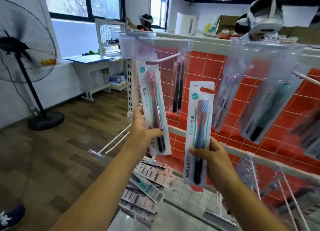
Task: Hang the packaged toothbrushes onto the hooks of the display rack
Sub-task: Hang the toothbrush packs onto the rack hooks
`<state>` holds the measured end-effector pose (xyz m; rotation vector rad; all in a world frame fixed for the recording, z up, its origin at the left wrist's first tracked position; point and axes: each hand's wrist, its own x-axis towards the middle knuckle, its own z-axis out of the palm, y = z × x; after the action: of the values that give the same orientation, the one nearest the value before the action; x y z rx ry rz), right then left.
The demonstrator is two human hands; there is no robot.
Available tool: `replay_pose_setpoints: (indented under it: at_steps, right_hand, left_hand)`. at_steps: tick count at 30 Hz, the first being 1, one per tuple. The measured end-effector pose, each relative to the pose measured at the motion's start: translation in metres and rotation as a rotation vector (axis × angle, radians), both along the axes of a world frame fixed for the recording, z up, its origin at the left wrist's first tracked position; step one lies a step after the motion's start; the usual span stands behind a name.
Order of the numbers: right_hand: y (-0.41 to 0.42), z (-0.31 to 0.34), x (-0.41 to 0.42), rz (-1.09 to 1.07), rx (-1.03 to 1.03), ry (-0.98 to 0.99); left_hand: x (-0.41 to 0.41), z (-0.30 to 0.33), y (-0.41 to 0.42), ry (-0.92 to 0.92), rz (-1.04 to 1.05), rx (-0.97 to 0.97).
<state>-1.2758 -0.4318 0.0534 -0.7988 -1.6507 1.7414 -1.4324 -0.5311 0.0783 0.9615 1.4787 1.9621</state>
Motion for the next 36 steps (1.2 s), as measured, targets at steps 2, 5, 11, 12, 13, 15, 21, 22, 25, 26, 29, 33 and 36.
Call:
replay_pose_setpoints:
  at_steps: [2,5,11,12,13,15,21,22,25,26,29,33,36]
  right_hand:
    - [0.005,-0.003,0.000,-0.005,0.004,-0.012]
    - [0.010,-0.009,-0.003,0.013,0.001,-0.022]
    - [0.009,-0.015,-0.014,0.003,-0.043,-0.036]
    - [0.009,-0.016,-0.016,-0.004,-0.056,-0.032]
    - [0.010,-0.015,-0.018,-0.012,-0.069,-0.028]
    - [0.010,-0.014,-0.021,-0.031,-0.090,-0.022]
    - [0.012,-0.014,-0.026,-0.126,-0.129,-0.011]
    - [0.012,-0.015,-0.026,-0.138,-0.135,-0.008]
    - [0.011,-0.015,-0.027,-0.169,-0.146,0.003]
    - [0.011,-0.015,-0.026,-0.183,-0.145,0.005]
    - [0.011,-0.017,-0.025,-0.239,-0.147,0.011]
    - [0.008,-0.019,-0.020,-0.273,-0.152,0.015]
    - [0.002,-0.017,-0.013,-0.273,-0.126,0.019]
  left_hand:
    - [0.000,-0.001,0.006,0.013,-0.019,0.030]
    - [-0.004,-0.003,0.010,0.004,-0.064,0.055]
    - [-0.024,-0.003,0.012,0.009,-0.171,0.021]
    - [-0.026,-0.001,0.014,0.012,-0.202,0.025]
    - [-0.026,0.000,0.015,0.012,-0.230,0.032]
    - [-0.026,0.001,0.018,0.017,-0.256,0.038]
    - [-0.029,-0.006,0.032,0.125,-0.118,-0.078]
    - [-0.032,-0.007,0.038,0.155,-0.093,-0.116]
    - [-0.043,-0.007,0.064,0.254,-0.019,-0.224]
    - [-0.045,-0.005,0.074,0.264,-0.012,-0.244]
    - [-0.051,0.004,0.103,0.296,-0.028,-0.290]
    - [-0.052,0.012,0.125,0.258,-0.031,-0.318]
    - [-0.055,0.007,0.128,0.229,-0.031,-0.313]
